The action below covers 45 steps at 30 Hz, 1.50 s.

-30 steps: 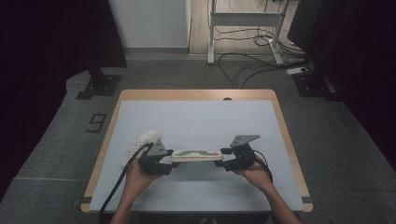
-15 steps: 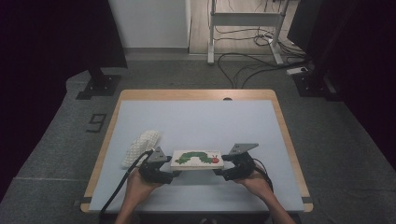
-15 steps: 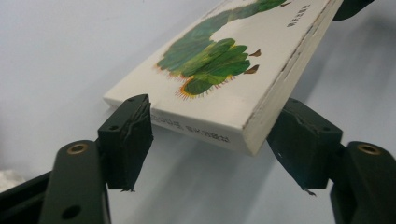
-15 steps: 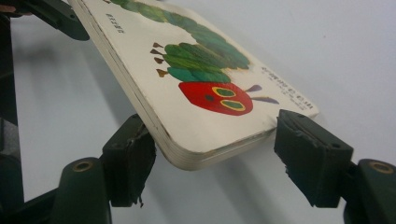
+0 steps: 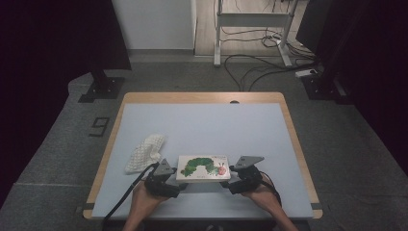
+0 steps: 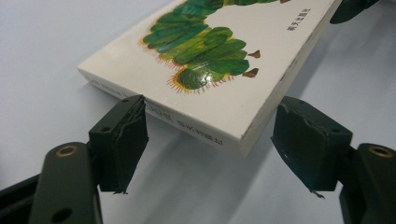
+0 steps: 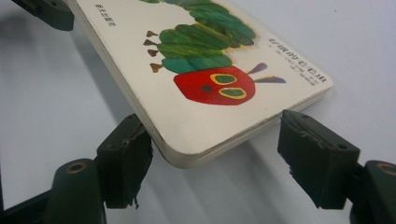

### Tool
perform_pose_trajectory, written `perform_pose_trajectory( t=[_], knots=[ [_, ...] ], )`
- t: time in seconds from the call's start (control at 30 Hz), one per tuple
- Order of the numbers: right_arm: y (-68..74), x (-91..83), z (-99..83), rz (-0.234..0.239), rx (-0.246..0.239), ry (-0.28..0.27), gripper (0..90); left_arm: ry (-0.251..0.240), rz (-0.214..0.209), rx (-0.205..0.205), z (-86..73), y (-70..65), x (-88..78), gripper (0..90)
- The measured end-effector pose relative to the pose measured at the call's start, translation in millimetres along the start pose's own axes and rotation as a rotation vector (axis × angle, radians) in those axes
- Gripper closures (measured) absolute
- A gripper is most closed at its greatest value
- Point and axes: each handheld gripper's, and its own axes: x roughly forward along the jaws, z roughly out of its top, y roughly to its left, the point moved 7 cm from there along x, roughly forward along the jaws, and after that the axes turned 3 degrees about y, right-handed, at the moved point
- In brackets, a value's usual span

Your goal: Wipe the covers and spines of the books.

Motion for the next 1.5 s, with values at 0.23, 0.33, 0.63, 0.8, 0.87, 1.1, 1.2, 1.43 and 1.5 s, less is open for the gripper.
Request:
perform_pose_trajectory(
  t=[0.23,0.33,0.63,0.8,0.87,1.1,1.2,1.43,1.5],
  knots=[
    [2.6,5.2,-8.8,-0.005,-0.014,0.019,26.2,0.023,0.012,0.005,-8.4,-3.1,6.2,25.6],
    [3.7,6.9,-12.2,-0.014,-0.027,0.025,26.8,0.032,0.014,0.004,-11.8,-4.3,9.1,25.7],
    [8.3,10.3,-19.7,-0.012,-0.07,0.046,22.1,0.052,-0.029,-0.003,-19.8,-8.2,11.7,26.5],
    [6.3,8.4,-20.4,-0.01,-0.061,0.035,27.1,0.053,-0.018,0.014,-24.8,-6.7,7.6,38.7],
    [7.9,7.8,-20.1,-0.011,-0.068,0.042,31.8,0.048,-0.015,0.022,-25.2,-7.2,7.6,40.6],
    [5.6,9.3,-17.3,-0.026,-0.063,0.04,35.1,0.044,0.008,0.031,-20.1,-0.7,10.8,42.7],
    [0.4,11.7,-14.0,-0.042,-0.06,0.039,36.1,0.05,0.018,0.037,-15.0,5.3,13.8,44.1],
    [-15.1,17.7,-6.9,-0.068,-0.061,0.035,38.4,0.041,0.033,0.026,-1.8,21.6,22.7,45.7],
    [-20.3,19.5,-4.8,-0.07,-0.053,0.034,38.9,0.037,0.037,0.026,0.9,25.3,25.0,46.1]
  ],
)
